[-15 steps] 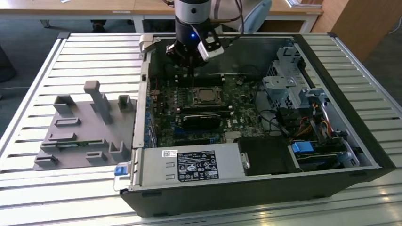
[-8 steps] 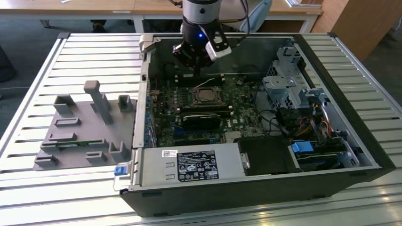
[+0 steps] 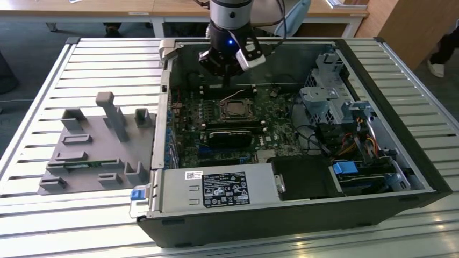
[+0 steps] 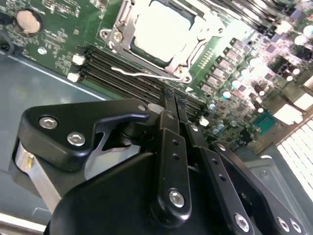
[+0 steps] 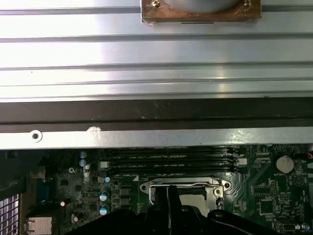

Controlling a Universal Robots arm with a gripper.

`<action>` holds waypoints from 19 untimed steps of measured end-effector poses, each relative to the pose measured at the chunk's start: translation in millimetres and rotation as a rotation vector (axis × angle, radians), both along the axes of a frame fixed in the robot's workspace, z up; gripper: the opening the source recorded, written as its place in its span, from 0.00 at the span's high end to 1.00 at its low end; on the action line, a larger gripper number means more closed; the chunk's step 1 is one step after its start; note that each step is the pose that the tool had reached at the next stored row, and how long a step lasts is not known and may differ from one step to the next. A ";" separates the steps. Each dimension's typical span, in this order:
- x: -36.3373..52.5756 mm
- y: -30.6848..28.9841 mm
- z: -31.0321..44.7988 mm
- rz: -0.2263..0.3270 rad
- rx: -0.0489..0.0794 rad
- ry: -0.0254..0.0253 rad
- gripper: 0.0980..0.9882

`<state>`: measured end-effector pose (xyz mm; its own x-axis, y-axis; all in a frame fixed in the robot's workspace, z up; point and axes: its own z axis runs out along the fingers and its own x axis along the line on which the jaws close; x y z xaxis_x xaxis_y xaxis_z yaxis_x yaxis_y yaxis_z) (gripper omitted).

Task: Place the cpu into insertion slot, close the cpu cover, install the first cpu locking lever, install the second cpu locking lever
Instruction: 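Install the first cpu locking lever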

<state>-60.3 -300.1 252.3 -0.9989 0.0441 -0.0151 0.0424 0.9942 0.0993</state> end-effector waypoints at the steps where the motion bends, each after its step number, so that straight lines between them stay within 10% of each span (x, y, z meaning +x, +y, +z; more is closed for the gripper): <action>1: 0.0 0.0 -0.7 0.000 0.000 -0.0046 0.94; 3: 0.1 0.0 -2.5 0.001 0.000 -0.0124 0.94; 19: 13.6 1.3 -17.8 0.004 0.000 -0.0127 0.94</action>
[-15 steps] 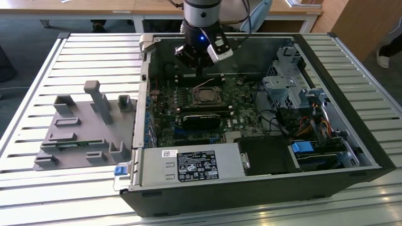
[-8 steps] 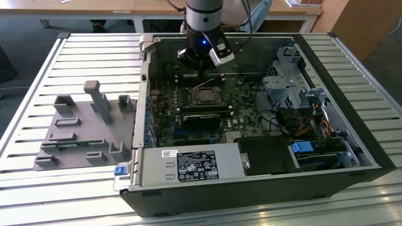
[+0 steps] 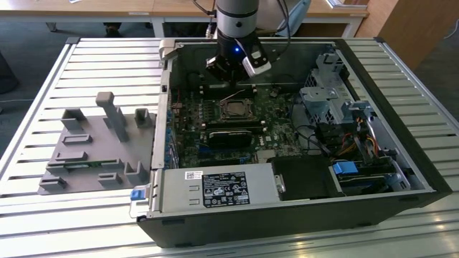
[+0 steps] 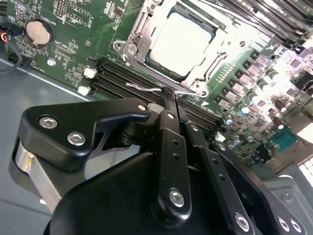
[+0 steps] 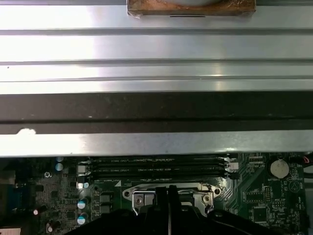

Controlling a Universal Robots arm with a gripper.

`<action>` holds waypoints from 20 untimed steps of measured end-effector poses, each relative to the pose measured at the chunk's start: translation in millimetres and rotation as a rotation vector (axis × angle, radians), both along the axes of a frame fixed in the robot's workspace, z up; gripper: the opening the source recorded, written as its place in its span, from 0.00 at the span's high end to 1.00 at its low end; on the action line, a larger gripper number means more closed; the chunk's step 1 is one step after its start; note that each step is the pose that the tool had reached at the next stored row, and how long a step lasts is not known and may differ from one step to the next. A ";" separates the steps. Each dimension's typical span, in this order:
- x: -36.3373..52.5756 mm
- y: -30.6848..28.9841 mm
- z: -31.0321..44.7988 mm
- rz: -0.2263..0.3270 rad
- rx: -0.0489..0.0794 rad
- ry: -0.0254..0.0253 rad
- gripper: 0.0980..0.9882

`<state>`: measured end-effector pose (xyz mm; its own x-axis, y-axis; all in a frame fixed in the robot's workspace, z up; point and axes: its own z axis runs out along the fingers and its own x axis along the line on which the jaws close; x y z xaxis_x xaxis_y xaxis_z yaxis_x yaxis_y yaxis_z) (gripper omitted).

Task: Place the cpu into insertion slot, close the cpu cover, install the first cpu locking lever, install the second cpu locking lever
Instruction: 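Install the first cpu locking lever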

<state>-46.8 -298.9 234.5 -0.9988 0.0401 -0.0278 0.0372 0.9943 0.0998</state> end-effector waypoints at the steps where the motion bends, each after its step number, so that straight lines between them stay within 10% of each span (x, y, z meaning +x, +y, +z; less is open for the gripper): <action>1: 0.4 0.1 -0.7 0.000 0.000 0.0000 0.94; 20: 13.0 5.2 -10.7 -0.001 0.001 0.0001 0.94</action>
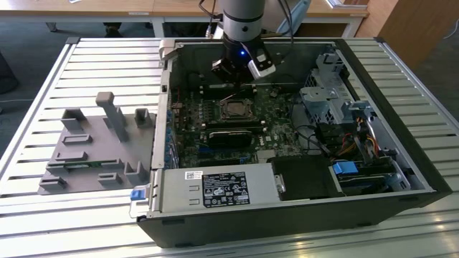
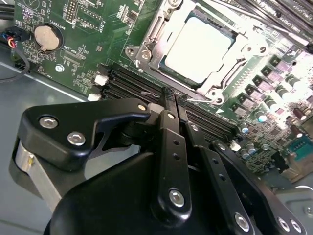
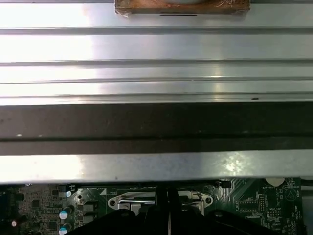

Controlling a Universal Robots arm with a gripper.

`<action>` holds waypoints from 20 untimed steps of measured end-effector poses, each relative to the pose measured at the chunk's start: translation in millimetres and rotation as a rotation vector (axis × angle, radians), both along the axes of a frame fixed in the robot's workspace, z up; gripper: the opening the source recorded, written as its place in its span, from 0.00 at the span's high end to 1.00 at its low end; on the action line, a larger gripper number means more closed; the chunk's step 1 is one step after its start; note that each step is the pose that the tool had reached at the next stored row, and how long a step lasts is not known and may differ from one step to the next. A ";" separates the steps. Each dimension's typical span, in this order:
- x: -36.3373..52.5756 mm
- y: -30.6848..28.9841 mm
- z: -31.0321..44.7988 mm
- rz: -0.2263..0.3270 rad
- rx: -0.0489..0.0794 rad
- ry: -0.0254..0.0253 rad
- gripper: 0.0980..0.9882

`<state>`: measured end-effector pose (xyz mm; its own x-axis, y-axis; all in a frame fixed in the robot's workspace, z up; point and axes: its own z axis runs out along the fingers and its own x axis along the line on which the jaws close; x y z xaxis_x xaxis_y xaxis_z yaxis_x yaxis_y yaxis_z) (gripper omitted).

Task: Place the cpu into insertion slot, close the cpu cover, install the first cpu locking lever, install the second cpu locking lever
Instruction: 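Install the first cpu locking lever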

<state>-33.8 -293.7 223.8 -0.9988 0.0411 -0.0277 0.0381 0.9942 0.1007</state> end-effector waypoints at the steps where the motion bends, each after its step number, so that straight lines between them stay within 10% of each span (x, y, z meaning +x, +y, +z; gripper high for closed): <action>1: 0.8 0.3 -0.2 0.000 0.000 0.0000 0.94; 20: 12.6 1.4 -12.5 0.000 0.000 0.0000 0.94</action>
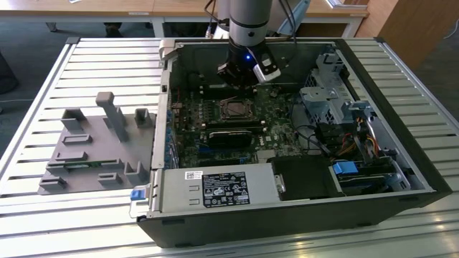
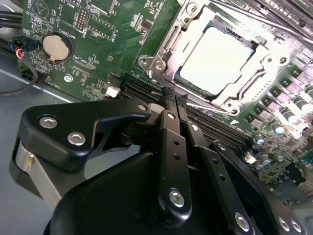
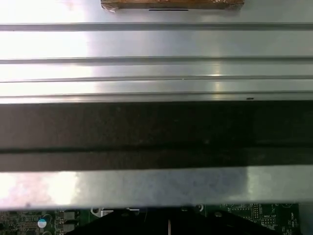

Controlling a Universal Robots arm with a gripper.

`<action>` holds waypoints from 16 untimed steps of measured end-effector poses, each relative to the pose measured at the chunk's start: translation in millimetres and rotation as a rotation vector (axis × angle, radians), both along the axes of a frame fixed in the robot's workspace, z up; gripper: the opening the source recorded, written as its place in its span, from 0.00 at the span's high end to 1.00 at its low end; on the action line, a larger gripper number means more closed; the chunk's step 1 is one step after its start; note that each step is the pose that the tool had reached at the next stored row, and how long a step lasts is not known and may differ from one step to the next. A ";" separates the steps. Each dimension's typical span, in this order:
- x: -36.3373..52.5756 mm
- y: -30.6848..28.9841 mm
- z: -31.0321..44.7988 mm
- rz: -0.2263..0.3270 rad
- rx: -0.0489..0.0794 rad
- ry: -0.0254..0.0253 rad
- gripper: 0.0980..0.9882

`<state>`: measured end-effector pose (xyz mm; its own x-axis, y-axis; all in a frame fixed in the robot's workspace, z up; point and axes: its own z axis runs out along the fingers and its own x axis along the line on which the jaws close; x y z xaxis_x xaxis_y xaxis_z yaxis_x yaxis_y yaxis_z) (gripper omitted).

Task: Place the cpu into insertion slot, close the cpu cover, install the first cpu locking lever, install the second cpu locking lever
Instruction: 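Install the first cpu locking lever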

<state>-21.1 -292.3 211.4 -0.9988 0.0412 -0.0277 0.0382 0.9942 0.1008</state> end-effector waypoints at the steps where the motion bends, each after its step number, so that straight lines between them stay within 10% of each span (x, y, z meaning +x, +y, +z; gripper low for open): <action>1: 0.0 0.0 -1.0 0.000 0.000 0.0000 0.94; 16: 1.0 2.5 -13.0 0.000 -0.004 0.0001 0.94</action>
